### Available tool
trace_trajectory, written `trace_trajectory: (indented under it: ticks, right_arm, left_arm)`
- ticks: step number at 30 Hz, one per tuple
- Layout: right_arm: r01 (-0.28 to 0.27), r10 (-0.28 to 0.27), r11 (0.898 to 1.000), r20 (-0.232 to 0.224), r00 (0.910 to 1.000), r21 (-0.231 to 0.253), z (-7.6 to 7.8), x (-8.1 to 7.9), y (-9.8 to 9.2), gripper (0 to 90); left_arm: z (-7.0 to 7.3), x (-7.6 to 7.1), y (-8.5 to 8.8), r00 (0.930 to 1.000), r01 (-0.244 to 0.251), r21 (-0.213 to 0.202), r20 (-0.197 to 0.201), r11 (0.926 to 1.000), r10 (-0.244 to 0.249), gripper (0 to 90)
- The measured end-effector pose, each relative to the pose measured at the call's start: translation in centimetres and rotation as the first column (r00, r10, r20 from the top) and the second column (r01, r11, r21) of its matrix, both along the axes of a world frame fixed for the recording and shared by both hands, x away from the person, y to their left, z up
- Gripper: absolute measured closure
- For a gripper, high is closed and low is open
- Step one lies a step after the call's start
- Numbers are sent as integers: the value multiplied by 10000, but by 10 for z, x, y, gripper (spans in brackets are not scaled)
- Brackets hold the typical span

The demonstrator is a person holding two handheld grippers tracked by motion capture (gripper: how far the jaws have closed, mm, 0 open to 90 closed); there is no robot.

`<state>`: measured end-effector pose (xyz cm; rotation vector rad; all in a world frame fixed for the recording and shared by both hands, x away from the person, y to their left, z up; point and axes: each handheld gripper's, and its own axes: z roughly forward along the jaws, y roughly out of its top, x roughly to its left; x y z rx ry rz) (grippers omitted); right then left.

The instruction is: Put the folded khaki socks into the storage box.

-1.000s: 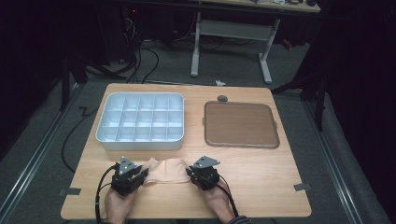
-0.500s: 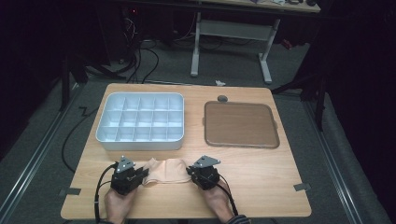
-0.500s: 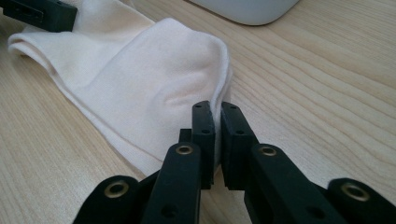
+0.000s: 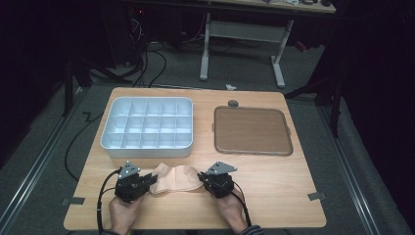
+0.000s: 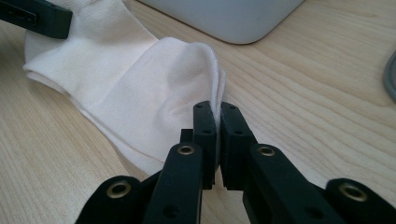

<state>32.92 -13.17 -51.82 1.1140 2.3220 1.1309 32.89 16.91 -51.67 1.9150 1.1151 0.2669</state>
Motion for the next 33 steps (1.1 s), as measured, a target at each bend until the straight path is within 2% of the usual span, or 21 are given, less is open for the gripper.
trace_trajectory:
  ticks: [3,5,11,16,20,24,33]
  right_arm:
    - [89,-90,10000,110,9999,14,2,0,-4,867]
    - [168,-163,9997,280,9995,-149,4,-2,-6,867]
    - [254,-249,9996,345,9991,-142,6,-5,-13,867]
    - [446,-444,9990,264,9987,-51,7,-4,-22,867]
    - [493,-490,9988,317,9983,-81,8,-6,-28,867]
    - [661,-660,9978,190,9976,-1,8,-6,-35,867]
    - [960,-960,9953,94,9953,88,9,-11,-50,867]
  left_arm:
    - [2,0,-2,10000,61,-104,62,9999,-60,792]
    - [4,0,-5,9999,129,-168,63,9998,-128,792]
    - [9,0,-14,9992,369,-79,129,9993,-368,791]
    - [13,2,-20,9987,502,-261,143,9984,-499,791]
    - [14,4,-26,9977,659,-224,147,9976,-655,790]
    - [15,5,-31,9972,748,-476,116,9961,-743,790]
    - [15,7,-46,9932,1163,-392,82,9924,-1161,790]
